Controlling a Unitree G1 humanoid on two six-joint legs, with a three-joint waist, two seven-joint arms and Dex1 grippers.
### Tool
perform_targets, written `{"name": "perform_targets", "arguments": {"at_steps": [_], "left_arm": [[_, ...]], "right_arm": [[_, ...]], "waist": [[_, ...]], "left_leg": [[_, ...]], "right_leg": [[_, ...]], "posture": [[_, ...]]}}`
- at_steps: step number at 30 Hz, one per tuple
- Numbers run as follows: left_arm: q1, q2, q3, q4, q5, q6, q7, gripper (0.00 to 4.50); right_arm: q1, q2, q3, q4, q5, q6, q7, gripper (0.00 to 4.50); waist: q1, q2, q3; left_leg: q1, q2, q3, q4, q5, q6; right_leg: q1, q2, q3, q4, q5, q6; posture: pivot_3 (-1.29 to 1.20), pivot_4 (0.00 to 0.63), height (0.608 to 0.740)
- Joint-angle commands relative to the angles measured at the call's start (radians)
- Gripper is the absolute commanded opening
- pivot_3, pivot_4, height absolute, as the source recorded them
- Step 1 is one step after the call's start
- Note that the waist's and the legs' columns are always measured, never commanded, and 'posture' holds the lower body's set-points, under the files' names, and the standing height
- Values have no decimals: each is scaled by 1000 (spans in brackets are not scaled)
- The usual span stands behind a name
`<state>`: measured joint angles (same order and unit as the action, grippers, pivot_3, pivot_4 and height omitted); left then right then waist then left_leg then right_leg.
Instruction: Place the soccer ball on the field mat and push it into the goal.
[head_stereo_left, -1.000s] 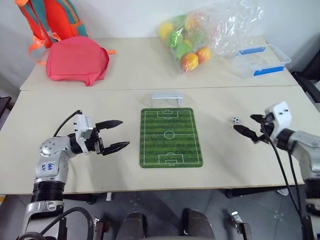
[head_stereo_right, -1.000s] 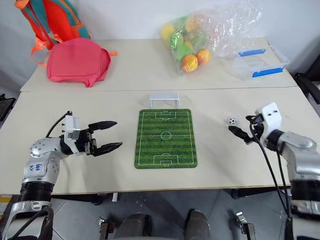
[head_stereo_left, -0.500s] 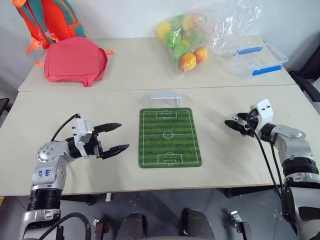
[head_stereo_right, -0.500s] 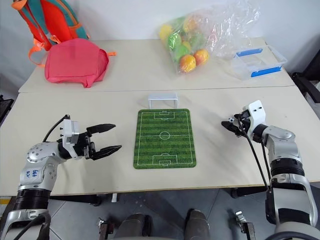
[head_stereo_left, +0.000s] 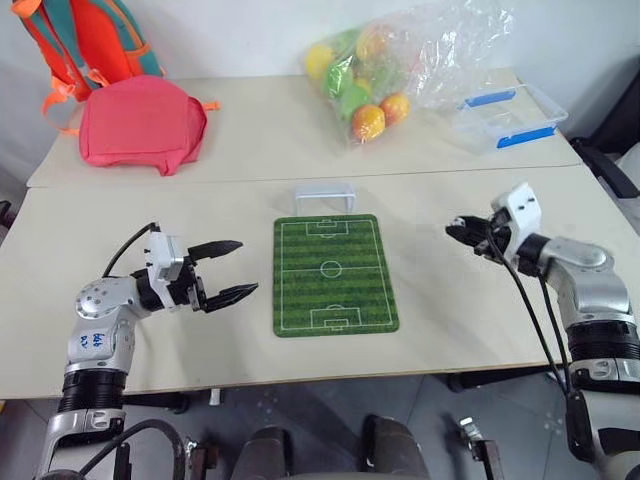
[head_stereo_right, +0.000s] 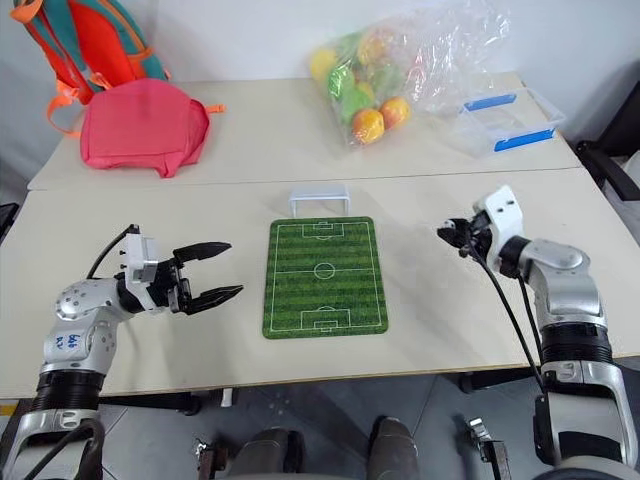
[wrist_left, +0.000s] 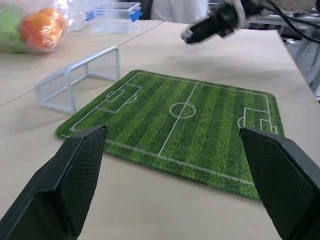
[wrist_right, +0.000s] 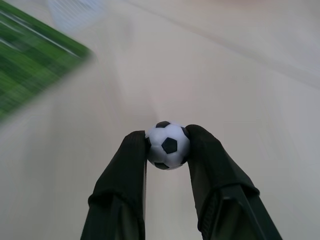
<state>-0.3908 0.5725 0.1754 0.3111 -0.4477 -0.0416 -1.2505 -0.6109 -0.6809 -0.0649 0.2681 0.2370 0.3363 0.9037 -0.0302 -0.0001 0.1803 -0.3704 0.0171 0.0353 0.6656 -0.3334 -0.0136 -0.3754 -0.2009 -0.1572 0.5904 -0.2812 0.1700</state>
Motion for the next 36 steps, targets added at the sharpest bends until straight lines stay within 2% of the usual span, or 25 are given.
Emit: {"name": "perform_targets", "arguments": {"at_steps": [1,6,9,12,17,29,36], "left_arm": [[-17,9,-10,65,16,-62,-49,4500],[-12,25,-20,144,35,-129,-117,4500],[18,49,-32,173,60,-173,-153,4500],[26,51,-29,176,60,-186,-150,4500],[41,57,-16,151,49,-178,-132,4500],[71,57,-6,105,41,-157,-102,4500],[65,50,-11,97,40,-152,-90,4500]], "right_arm": [[12,12,108,-276,53,156,54,843],[11,94,273,-505,98,320,63,843],[41,115,439,-603,75,331,108,843],[64,108,510,-601,38,303,120,843],[75,90,528,-550,14,264,152,843],[39,132,471,-423,18,210,158,843],[65,139,467,-380,0,177,169,843]], "waist": [[1,0,0],[3,0,0],[5,0,0],[7,-1,0],[4,-1,0],[3,-1,0],[2,-1,0]], "left_leg": [[0,0,0,0,0,0],[-1,0,0,0,0,0],[-1,0,-1,0,0,0],[-1,-1,-1,0,0,0],[-1,-1,0,2,0,0],[0,0,0,2,0,0],[-1,0,0,2,0,0]], "right_leg": [[0,0,0,0,0,0],[0,0,0,0,0,0],[0,0,0,0,0,0],[0,0,-1,0,0,0],[0,0,0,1,0,0],[0,0,0,1,0,0],[-1,0,0,1,0,0]], "posture": [[0,150,740],[0,150,740],[0,150,740],[0,150,740],[0,150,740],[0,150,740],[0,150,740]]}}
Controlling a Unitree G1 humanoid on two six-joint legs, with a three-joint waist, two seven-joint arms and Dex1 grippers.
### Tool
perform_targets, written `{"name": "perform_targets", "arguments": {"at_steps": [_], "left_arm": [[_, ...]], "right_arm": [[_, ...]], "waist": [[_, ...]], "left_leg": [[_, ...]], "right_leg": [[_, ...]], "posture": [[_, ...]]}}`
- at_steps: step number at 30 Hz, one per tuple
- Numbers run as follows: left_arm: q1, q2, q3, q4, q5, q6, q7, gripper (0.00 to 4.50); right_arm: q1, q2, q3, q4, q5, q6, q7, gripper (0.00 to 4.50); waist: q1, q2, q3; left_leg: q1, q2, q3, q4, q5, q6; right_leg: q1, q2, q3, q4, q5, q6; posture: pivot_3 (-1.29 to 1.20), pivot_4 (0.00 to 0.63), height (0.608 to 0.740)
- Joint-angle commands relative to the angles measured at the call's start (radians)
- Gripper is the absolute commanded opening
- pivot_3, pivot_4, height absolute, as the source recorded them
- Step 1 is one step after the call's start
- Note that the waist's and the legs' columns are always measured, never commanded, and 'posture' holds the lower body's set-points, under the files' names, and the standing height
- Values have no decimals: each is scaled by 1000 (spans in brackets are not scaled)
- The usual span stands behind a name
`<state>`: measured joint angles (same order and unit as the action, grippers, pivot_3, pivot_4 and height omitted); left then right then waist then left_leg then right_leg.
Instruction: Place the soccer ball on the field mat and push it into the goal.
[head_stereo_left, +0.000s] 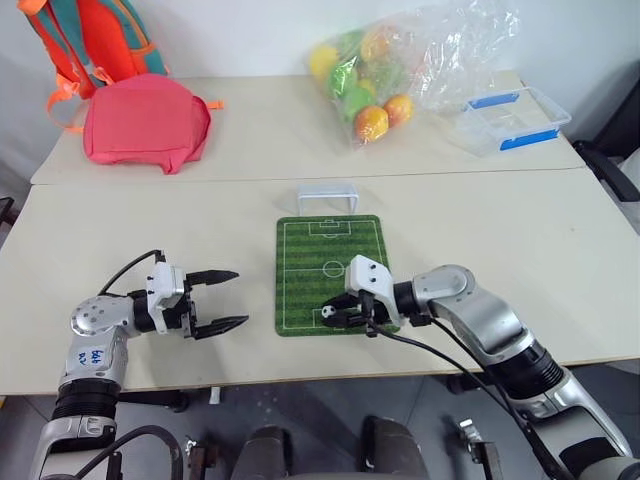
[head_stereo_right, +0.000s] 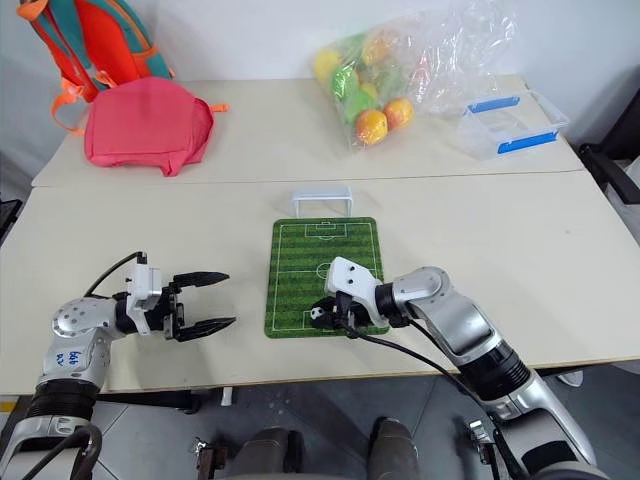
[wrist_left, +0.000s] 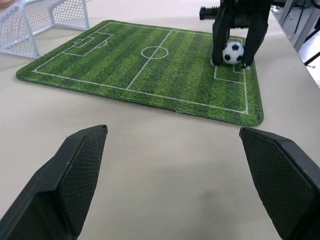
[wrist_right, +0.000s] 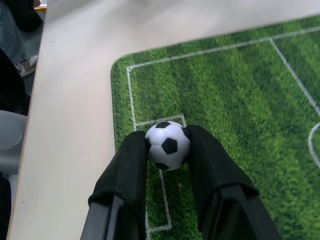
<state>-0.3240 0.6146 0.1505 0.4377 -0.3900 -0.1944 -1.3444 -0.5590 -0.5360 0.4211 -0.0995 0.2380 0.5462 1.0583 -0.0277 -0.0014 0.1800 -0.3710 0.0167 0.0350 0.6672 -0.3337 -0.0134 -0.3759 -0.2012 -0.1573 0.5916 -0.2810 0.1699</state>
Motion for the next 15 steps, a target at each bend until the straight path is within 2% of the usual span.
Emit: {"name": "perform_targets", "arguments": {"at_steps": [1,9,10,13,15], "left_arm": [[-2,9,14,-29,-18,1,4,4500],[-23,6,9,-12,-11,-2,9,4500],[-27,5,9,-8,-9,-2,10,4500],[-39,5,8,1,-7,-5,12,4500],[-45,5,8,8,-6,-7,12,4500]], "right_arm": [[17,-7,-19,-12,-3,-37,16,843],[32,-16,-29,6,-7,-55,21,843],[31,-17,-30,7,-7,-55,21,1568],[28,-13,-40,-3,-5,-57,16,2533],[24,-10,-46,-12,3,-49,16,2533]], "waist": [[0,0,0],[0,0,0],[1,0,0],[0,0,0],[0,0,0]], "left_leg": [[0,0,0,0,0,0],[0,0,0,0,0,0],[0,0,0,0,0,0],[0,0,0,0,0,0],[0,0,0,0,0,0]], "right_leg": [[0,0,0,0,0,0],[0,0,0,0,0,0],[0,0,0,0,0,0],[0,0,0,0,0,0],[0,0,0,0,0,0]], "posture": [[0,150,740],[0,150,740],[0,150,740],[0,150,740],[0,150,740]]}}
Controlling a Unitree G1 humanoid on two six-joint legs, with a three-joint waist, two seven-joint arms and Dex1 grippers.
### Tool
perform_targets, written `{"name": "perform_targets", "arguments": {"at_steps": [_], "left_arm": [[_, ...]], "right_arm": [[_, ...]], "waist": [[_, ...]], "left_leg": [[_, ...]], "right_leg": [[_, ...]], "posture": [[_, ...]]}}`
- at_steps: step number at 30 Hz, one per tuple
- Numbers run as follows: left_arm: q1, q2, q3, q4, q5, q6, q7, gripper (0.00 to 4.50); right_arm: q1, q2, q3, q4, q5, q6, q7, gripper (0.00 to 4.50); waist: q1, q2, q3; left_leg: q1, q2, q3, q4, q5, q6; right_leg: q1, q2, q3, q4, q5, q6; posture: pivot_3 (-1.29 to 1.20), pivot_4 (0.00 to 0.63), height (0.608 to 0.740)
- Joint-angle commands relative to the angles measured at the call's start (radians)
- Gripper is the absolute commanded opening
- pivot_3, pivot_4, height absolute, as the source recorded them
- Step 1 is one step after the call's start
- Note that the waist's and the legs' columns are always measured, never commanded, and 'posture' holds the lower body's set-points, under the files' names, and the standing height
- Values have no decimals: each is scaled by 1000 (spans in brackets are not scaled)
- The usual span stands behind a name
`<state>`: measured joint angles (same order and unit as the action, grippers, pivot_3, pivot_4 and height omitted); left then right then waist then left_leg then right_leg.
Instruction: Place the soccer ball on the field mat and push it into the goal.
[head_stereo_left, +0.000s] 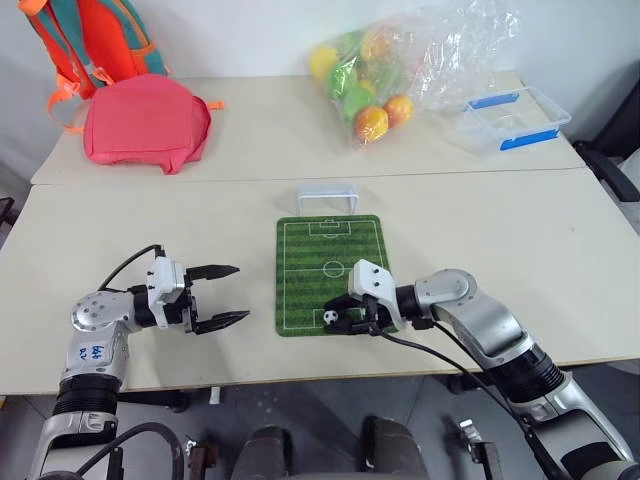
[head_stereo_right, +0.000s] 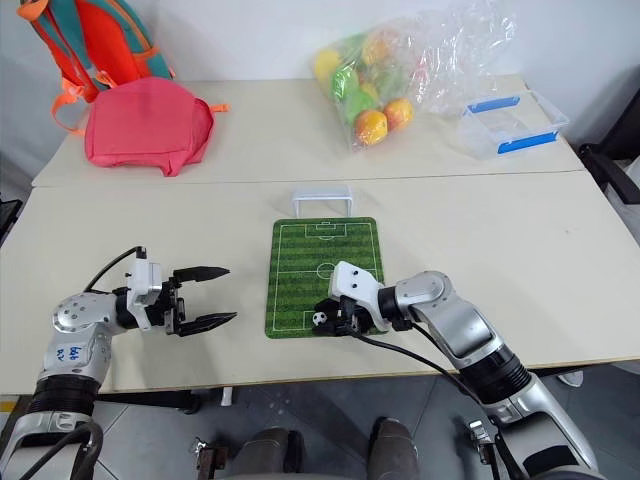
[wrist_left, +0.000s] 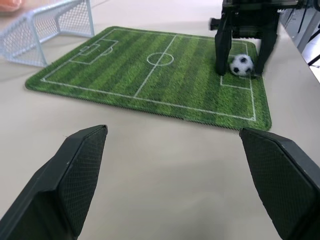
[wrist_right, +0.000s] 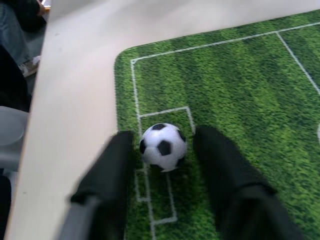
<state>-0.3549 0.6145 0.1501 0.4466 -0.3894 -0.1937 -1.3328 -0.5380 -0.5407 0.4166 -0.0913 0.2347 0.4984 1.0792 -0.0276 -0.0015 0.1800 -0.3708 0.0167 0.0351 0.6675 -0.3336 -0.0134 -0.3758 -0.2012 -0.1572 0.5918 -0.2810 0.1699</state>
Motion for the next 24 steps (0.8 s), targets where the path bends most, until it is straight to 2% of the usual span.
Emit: {"name": "perform_targets", "arguments": {"at_steps": [1,8,16,19,24], "left_arm": [[-17,5,8,2,-7,-9,0,4500],[-34,1,4,21,-5,-16,-4,4500],[-57,-5,1,43,-10,-23,-22,4500],[-62,-9,-1,51,-14,-25,-38,4500],[-59,-11,0,41,-22,-16,-57,4500]], "right_arm": [[2,-7,-41,-24,7,-2,-3,2533],[-37,-7,-60,-73,24,18,4,2533],[-101,-44,-100,-257,105,145,32,2533],[-80,-94,-100,-330,112,168,42,1971],[7,-155,-27,-370,61,151,31,295]], "waist": [[0,0,0],[0,0,0],[0,0,0],[2,0,0],[3,-2,-1]], "left_leg": [[0,0,0,0,0,0],[0,0,0,0,0,0],[0,0,0,0,0,0],[0,0,0,0,0,0],[-1,0,0,-1,0,0]], "right_leg": [[0,0,0,0,0,0],[0,0,0,0,0,0],[0,0,0,0,0,0],[0,0,0,0,0,0],[0,0,0,-1,0,0]], "posture": [[0,150,740],[0,150,740],[0,150,740],[0,150,740],[0,150,740]]}}
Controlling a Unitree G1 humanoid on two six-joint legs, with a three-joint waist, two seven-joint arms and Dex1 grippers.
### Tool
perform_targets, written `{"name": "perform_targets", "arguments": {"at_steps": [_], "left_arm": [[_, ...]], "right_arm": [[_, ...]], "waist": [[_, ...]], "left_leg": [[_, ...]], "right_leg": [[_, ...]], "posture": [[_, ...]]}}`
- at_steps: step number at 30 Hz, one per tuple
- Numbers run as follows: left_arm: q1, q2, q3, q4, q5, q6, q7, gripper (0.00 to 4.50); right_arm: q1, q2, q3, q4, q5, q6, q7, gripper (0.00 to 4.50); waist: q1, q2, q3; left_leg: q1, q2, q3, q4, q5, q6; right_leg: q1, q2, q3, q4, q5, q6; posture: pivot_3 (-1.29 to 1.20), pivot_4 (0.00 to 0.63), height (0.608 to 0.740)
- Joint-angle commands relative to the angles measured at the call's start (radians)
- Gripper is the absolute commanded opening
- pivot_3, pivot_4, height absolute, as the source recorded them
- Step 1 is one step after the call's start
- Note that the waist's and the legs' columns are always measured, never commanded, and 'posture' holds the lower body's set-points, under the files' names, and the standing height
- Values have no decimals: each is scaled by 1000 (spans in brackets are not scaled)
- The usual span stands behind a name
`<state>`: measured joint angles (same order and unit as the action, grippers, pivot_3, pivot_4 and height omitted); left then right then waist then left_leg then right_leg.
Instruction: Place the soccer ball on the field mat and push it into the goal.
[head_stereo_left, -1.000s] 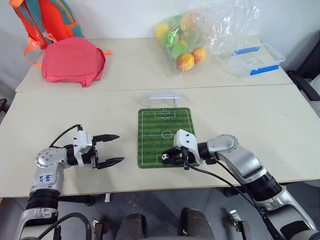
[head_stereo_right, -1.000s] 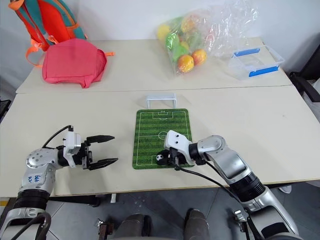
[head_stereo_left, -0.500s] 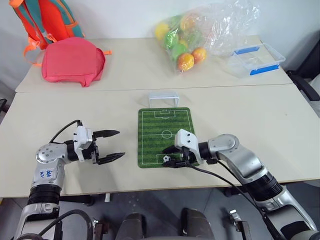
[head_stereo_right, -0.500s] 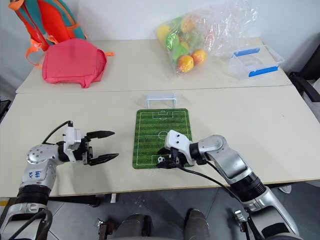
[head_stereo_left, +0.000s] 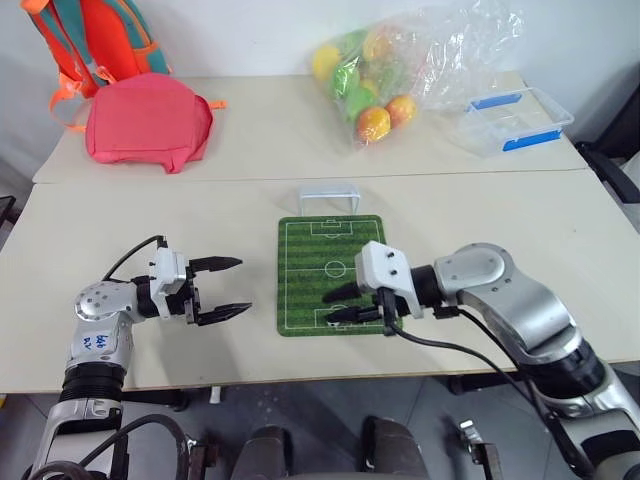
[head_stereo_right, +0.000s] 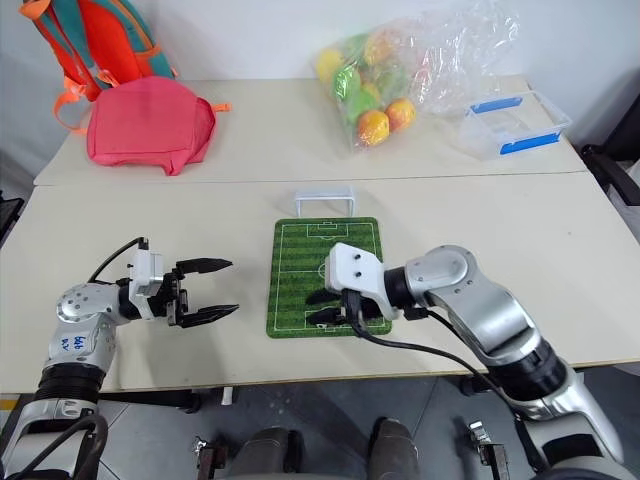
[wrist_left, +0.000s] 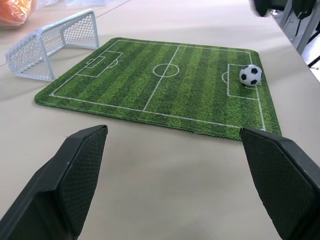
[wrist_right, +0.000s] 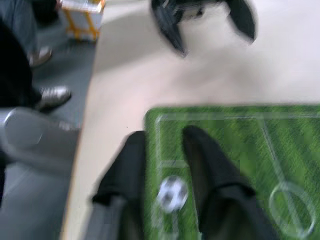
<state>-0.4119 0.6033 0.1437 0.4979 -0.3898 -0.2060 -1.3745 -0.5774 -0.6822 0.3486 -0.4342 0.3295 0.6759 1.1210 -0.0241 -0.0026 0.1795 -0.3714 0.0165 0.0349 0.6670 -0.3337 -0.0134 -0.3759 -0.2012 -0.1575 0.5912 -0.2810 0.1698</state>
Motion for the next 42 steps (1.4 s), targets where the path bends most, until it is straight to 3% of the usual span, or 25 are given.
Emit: {"name": "perform_targets", "arguments": {"at_steps": [1,8,17,25,30,37,42], "left_arm": [[-2,0,7,-12,-23,-2,-18,4500],[3,20,11,-26,-26,23,-44,4500],[5,23,14,-43,-27,35,-41,4500],[-28,17,17,-13,-18,20,-24,4500],[-48,-5,11,7,-13,5,-3,4500],[-54,-19,2,26,0,6,23,4500],[-82,-22,23,48,-11,32,71,4500]], "right_arm": [[59,-15,50,-20,-46,-39,-16,19],[118,37,104,50,-90,-86,-49,19],[77,121,83,238,-125,-173,-72,19],[-130,183,-99,491,-115,-223,-180,19],[-180,158,-188,471,-77,-186,-169,19],[-122,110,-232,382,-50,-147,-157,19],[-32,-8,-314,371,-42,-170,-120,19]], "waist": [[-1,0,0],[-3,-1,0],[-3,-1,0],[-4,-1,0],[-3,-1,0],[-4,-1,0],[3,-1,0]], "left_leg": [[0,0,0,0,0,0],[1,0,0,0,0,0],[0,0,0,1,0,0],[1,0,0,2,0,0],[0,0,0,0,0,0],[0,0,0,-2,0,0],[0,0,1,-1,0,0]], "right_leg": [[0,0,0,0,0,0],[0,0,0,1,0,0],[0,0,0,1,0,0],[0,0,1,2,0,0],[0,0,0,1,0,0],[-1,0,-1,0,0,0],[-1,0,0,0,0,0]], "posture": [[0,150,740],[0,150,740],[0,150,740],[0,150,740],[0,150,740],[0,150,740],[0,150,740]]}}
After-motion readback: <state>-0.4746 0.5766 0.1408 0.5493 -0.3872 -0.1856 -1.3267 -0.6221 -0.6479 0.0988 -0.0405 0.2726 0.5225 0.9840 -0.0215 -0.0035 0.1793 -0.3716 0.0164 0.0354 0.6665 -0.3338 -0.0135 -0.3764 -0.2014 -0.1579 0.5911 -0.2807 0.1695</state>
